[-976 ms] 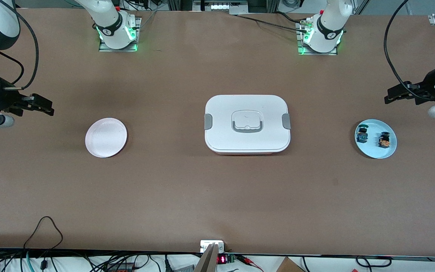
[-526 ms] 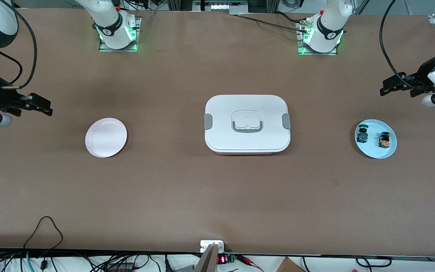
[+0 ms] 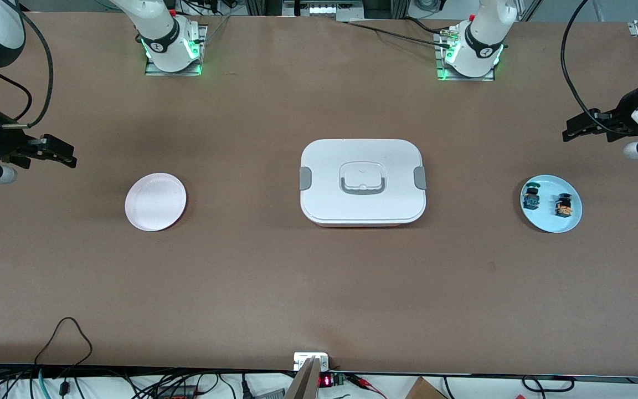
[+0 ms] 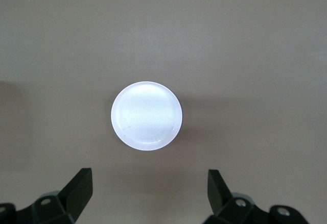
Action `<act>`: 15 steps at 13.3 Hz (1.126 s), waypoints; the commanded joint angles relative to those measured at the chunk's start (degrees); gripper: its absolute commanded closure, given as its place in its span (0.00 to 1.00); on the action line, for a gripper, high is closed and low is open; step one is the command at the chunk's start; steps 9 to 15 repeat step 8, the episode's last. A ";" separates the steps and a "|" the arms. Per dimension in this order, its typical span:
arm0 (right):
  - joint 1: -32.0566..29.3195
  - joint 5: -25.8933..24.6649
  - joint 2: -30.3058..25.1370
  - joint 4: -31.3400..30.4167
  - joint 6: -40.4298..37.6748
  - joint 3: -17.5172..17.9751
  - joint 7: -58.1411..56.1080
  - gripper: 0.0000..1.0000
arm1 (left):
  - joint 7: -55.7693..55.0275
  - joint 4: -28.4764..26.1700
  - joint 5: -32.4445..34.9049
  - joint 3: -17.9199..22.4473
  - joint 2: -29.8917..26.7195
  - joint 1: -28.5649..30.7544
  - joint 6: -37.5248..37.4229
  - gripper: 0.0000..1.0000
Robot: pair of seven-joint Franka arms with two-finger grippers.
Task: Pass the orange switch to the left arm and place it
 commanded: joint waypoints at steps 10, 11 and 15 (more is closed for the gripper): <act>-0.76 -0.36 -0.77 0.57 -1.42 0.86 1.06 0.00 | -0.76 4.14 1.92 -0.26 1.61 -0.36 -0.97 0.00; -0.76 -0.36 -0.77 0.57 -1.42 0.86 1.06 0.00 | -0.76 4.14 1.92 -0.26 1.61 -0.36 -0.97 0.00; -0.76 -0.36 -0.77 0.57 -1.42 0.86 1.06 0.00 | -0.76 4.14 1.92 -0.26 1.61 -0.36 -0.97 0.00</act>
